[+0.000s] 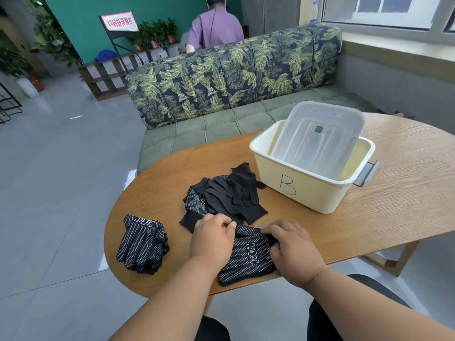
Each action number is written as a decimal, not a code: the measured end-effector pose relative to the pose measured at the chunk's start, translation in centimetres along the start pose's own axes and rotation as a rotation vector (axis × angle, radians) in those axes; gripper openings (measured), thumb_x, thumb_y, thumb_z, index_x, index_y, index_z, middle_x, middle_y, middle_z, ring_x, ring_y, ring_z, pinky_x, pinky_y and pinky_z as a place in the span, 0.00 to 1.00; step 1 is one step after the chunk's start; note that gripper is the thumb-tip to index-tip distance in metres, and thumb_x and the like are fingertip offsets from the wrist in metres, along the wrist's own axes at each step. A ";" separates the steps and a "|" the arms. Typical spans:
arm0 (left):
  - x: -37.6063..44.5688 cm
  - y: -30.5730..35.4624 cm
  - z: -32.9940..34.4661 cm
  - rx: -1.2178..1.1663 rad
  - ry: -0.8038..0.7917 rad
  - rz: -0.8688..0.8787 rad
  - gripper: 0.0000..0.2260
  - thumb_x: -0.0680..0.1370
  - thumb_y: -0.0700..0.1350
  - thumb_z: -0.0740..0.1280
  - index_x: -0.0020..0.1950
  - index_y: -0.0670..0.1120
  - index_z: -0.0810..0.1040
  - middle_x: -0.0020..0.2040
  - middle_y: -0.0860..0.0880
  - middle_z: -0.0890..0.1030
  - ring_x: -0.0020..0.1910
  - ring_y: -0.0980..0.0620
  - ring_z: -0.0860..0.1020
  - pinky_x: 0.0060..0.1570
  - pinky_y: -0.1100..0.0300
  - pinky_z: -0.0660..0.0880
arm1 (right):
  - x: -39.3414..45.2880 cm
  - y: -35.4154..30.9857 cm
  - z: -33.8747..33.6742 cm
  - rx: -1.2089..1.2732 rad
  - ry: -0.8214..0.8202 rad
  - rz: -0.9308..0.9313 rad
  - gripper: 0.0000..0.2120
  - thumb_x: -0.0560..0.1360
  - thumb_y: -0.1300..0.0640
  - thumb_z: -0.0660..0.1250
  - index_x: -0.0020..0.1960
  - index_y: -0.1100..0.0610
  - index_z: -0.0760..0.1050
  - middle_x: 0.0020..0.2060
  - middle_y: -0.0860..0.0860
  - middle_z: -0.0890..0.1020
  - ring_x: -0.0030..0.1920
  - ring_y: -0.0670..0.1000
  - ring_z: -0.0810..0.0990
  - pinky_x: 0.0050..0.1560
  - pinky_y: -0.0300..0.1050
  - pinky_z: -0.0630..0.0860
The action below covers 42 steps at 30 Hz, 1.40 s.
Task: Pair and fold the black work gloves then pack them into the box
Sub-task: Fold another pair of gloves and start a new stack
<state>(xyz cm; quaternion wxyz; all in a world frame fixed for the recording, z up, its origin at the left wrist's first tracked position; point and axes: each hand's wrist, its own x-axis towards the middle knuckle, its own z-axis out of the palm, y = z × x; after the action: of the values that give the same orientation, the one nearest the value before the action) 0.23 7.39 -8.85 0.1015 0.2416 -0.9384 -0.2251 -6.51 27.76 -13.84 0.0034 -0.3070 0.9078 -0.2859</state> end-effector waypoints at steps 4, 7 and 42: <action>0.4 0.7 1.1 0.010 -0.076 -0.038 0.12 0.82 0.58 0.63 0.58 0.56 0.83 0.57 0.53 0.78 0.59 0.50 0.73 0.59 0.52 0.75 | 0.1 0.0 0.2 -0.018 -0.002 0.014 0.27 0.71 0.49 0.52 0.63 0.45 0.82 0.62 0.45 0.79 0.60 0.53 0.75 0.62 0.53 0.72; 0.3 0.7 1.6 0.006 -0.079 -0.064 0.08 0.80 0.57 0.67 0.52 0.56 0.82 0.54 0.53 0.77 0.57 0.50 0.75 0.57 0.54 0.75 | 0.0 -0.1 0.0 -0.049 -0.015 0.027 0.27 0.72 0.47 0.51 0.63 0.43 0.82 0.64 0.45 0.78 0.63 0.53 0.74 0.63 0.54 0.71; -0.5 1.5 1.0 -0.800 -0.156 -0.333 0.12 0.75 0.47 0.78 0.56 0.52 0.80 0.48 0.54 0.87 0.50 0.57 0.84 0.50 0.62 0.76 | 0.4 -0.1 -0.1 -0.034 -0.064 0.024 0.30 0.71 0.47 0.48 0.64 0.37 0.82 0.69 0.42 0.77 0.70 0.49 0.69 0.69 0.50 0.65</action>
<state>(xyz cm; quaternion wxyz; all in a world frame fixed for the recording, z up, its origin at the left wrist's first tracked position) -0.26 9.12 -9.07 0.0784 0.3136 -0.7305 -0.6016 -6.77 27.54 -13.61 0.0305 -0.3050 0.9156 -0.2603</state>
